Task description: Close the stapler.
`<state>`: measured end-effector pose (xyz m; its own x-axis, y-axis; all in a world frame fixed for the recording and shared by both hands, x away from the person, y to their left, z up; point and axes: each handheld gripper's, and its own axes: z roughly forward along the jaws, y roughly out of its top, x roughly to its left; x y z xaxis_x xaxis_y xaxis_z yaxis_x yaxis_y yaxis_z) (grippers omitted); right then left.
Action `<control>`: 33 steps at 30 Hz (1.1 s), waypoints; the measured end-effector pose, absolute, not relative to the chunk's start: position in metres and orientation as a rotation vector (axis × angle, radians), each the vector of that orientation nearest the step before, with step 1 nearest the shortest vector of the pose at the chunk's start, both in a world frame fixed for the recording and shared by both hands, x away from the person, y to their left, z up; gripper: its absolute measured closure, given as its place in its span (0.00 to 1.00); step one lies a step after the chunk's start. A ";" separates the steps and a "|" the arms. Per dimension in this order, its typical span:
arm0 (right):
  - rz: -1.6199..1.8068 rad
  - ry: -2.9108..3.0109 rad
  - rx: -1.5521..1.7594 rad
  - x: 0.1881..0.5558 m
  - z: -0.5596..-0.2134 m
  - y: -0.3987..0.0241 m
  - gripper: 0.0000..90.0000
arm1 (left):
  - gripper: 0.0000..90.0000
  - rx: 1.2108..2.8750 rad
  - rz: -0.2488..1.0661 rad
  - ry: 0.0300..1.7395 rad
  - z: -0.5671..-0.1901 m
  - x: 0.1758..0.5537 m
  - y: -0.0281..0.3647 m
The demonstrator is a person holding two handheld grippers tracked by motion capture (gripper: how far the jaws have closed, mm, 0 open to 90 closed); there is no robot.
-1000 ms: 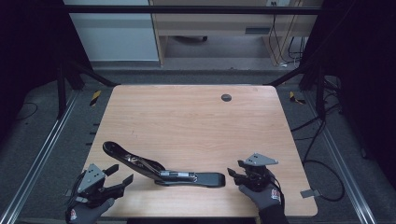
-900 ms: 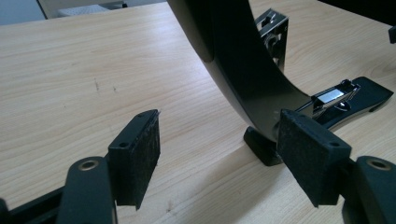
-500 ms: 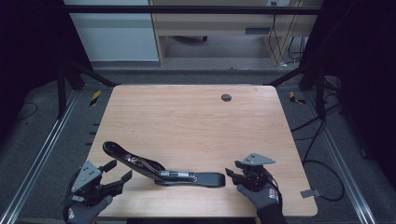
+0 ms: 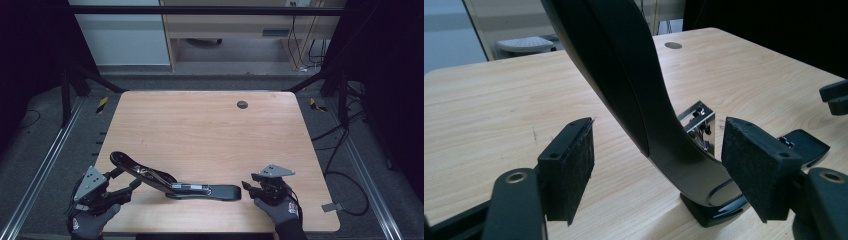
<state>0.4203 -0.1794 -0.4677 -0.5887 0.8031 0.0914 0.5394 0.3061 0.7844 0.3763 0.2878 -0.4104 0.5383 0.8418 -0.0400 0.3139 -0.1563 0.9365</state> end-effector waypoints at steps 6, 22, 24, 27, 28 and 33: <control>1.165 2.286 1.192 0.418 -0.468 -0.178 0.62 | 0.33 1.689 0.628 0.978 -0.405 0.378 0.290; 1.148 2.323 1.200 0.414 -0.468 -0.173 0.78 | 0.39 1.662 0.642 0.983 -0.393 0.387 0.290; 1.147 2.334 1.188 0.415 -0.468 -0.173 0.79 | 0.41 1.664 0.640 0.982 -0.394 0.388 0.290; 1.150 2.345 1.200 0.416 -0.468 -0.172 0.80 | 0.43 1.662 0.644 0.982 -0.394 0.389 0.291; 1.149 2.347 1.196 0.416 -0.468 -0.172 0.81 | 0.43 1.660 0.643 0.984 -0.394 0.389 0.292; 1.142 2.352 1.210 0.414 -0.467 -0.171 0.82 | 0.48 1.657 0.629 0.986 -0.394 0.391 0.291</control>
<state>0.4140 -0.1705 -0.4665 -0.6190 0.7766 0.1168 0.5721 0.3441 0.7445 0.3914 0.2912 -0.3940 0.5207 0.8508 -0.0703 0.2940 -0.1015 0.9504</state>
